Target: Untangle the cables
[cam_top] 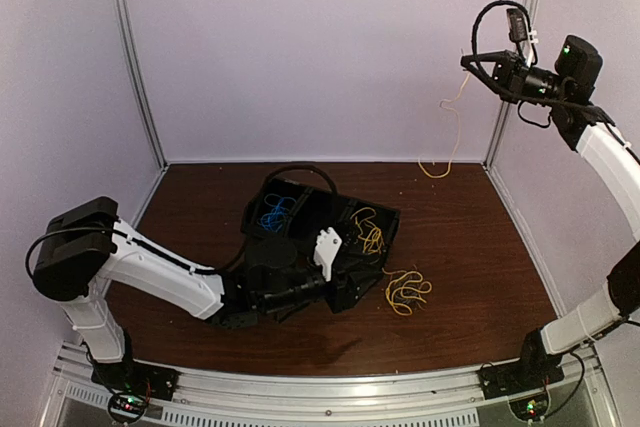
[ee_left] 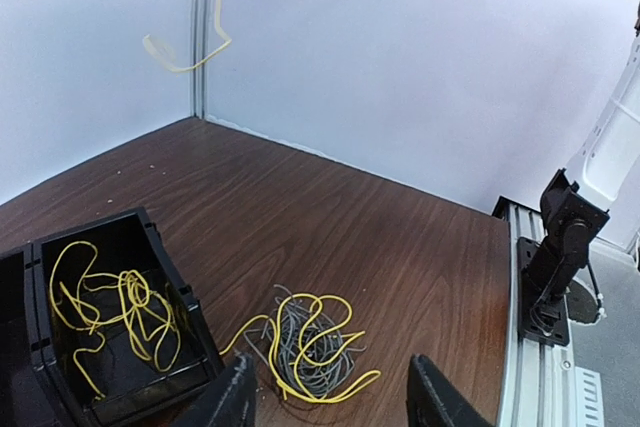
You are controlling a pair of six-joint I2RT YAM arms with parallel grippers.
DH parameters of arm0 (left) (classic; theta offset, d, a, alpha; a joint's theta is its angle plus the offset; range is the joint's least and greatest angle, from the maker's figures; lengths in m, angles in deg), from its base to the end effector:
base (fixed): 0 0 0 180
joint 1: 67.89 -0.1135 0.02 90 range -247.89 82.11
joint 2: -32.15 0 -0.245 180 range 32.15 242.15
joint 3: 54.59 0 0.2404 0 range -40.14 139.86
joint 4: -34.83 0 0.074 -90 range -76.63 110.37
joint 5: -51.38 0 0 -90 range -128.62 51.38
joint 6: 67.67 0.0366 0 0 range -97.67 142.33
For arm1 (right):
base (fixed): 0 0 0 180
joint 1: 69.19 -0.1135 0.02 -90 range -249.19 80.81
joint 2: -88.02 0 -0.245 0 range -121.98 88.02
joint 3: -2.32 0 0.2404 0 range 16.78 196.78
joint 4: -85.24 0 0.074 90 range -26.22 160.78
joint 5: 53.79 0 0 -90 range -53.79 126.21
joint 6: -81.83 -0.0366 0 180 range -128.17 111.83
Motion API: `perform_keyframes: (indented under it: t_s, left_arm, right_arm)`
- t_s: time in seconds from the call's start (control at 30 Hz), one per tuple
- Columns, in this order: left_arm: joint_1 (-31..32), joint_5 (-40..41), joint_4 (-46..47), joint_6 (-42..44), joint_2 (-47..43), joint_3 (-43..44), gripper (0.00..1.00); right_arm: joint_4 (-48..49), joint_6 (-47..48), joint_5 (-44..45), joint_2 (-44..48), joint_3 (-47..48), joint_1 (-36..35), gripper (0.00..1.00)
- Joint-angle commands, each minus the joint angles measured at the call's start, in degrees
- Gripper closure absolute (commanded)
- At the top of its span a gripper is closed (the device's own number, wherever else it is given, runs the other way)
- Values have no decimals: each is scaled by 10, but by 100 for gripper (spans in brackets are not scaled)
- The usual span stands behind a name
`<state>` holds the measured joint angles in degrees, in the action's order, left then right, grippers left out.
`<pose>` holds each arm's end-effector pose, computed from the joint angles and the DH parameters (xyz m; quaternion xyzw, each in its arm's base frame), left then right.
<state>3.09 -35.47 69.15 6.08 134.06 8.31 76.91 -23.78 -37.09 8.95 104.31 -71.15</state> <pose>0.1217 -0.3468 0.1929 0.3214 0.6615 -0.4526 0.5043 0.2754 0.0445 0.4690 -0.4106 0.5433 0.4577 0.5715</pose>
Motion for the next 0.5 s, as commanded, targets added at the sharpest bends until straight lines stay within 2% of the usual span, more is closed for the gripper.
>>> perform_keyframes:
  t_s: [0.0, 0.2, 0.47]
  left_arm:
    - [0, 64, -4, -25, -49, -32, 48]
    - [0, 155, -58, -35, -99, -61, 47]
    - [0, 227, -91, -56, -179, -118, 47]
  right_arm:
    - [-62, 91, 41, -10, -19, -24, 100]
    - [-125, 149, 88, -38, -18, -71, 100]
    - [-168, 201, 122, -78, 2, -127, 100]
